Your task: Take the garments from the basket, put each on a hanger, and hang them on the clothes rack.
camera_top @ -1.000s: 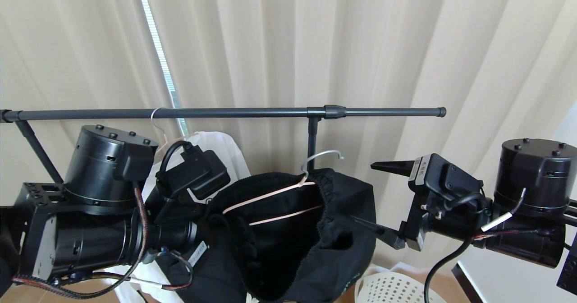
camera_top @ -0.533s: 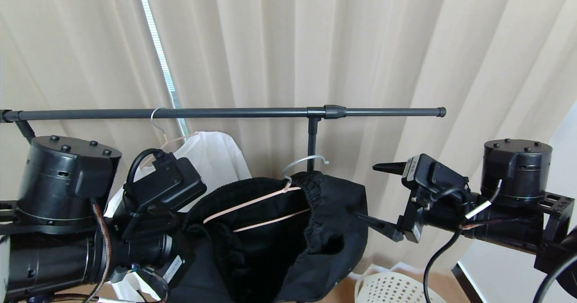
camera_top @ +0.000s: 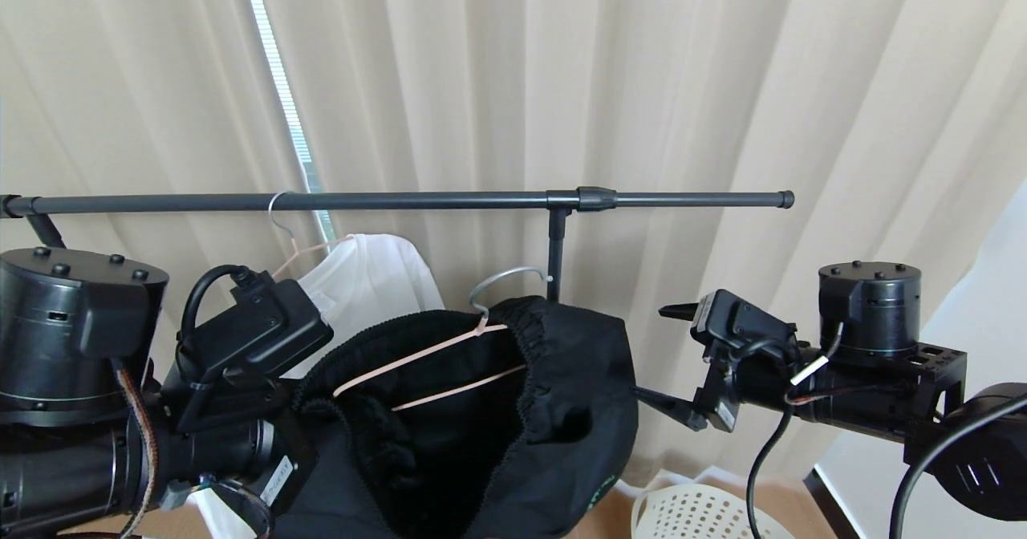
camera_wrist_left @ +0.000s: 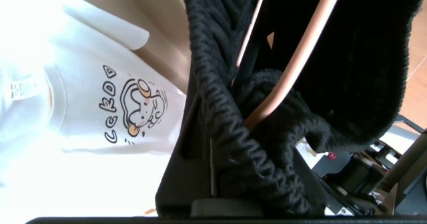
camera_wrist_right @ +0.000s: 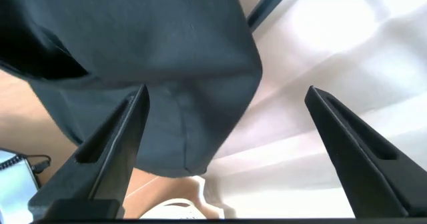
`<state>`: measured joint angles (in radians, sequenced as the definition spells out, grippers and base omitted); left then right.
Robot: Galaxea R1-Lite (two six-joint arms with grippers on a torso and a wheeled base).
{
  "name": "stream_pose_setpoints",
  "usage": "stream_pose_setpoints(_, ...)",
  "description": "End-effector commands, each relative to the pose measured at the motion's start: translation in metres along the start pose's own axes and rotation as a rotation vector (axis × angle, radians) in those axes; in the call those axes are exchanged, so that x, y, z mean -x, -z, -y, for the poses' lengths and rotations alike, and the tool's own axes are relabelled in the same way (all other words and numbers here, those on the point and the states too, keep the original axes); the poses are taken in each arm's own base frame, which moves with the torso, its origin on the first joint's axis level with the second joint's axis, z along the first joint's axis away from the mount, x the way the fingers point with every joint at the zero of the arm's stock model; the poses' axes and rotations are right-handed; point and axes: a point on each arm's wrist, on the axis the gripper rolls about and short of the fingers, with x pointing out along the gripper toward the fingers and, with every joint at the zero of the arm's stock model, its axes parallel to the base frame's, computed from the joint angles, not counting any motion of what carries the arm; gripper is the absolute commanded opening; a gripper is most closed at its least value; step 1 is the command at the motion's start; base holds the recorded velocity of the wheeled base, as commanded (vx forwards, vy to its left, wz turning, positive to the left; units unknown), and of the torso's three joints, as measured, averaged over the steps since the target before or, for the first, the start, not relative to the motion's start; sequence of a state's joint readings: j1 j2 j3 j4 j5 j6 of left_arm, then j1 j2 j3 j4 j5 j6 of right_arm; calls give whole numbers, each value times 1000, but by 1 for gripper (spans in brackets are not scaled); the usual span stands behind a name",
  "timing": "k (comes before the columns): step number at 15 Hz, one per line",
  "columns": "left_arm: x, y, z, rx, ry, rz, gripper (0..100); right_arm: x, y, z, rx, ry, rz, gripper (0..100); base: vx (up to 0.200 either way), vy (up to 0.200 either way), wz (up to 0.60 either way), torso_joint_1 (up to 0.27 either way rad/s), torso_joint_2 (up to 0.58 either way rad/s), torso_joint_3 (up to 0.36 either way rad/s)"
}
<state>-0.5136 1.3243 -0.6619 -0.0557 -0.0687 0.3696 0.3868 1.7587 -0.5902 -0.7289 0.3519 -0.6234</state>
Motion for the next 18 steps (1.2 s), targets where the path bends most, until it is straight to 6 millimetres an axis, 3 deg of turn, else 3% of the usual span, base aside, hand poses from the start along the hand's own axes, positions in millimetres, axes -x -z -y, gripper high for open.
stream_pose_setpoints(1,-1,3,-3,18,-14,-14,0,6,0,-4,22,-5,1,100,0,0,0,0,0,0)
stream_pose_setpoints(3,-1,1,-5,42,-24,-1,0,10,-3,-10,53,-20,10,100,0,0,0,0,0,0)
stream_pose_setpoints(7,-7,0,-5,44,-28,26,0,-7,-10,-39,85,-102,2,100,0,0,0,0,0,0)
stream_pose_setpoints(10,-5,0,-5,42,-28,31,0,-18,-11,-35,50,-50,3,100,0,0,0,0,0,0)
stream_pose_setpoints(18,-7,5,-2,35,-16,14,0,-16,-20,-45,59,-53,67,100,0,0,0,0,0,0)
